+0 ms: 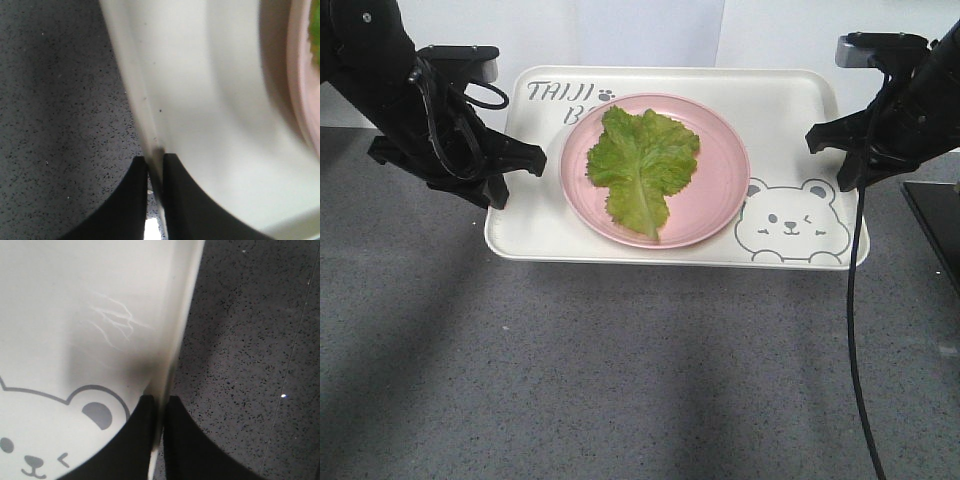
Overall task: Transfer vegetables to tray and serve
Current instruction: 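Drive the base forward over the grey counter holding the tray level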
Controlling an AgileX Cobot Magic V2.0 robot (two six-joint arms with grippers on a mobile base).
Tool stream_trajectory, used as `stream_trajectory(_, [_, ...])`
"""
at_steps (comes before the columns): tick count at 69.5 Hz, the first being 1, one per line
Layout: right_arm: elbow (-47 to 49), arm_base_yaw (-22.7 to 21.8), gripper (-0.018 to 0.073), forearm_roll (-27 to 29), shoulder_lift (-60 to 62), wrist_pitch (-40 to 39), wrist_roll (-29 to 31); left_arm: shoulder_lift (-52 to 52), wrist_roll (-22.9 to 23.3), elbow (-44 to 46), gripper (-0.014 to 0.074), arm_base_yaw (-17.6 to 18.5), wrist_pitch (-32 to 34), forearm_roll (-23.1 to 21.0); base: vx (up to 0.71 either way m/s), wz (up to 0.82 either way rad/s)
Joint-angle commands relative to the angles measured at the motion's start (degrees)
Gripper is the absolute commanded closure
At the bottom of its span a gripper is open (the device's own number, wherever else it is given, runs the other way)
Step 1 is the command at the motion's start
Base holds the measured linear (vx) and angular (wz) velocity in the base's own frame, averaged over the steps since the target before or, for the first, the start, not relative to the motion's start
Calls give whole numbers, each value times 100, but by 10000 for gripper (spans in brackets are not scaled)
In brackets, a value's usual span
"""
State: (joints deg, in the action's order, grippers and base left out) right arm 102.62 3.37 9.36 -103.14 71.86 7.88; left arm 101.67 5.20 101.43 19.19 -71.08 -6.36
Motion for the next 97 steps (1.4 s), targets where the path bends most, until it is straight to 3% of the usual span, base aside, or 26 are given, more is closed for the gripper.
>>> stream_trajectory(1, [157,110,564,791,319,166,235,-315,-145,226,602,160,535,-897,0,0])
stream_trajectory(97, [157,110,564,791,319,166,235,-315,-145,226,602,160,540,-897,0,-3])
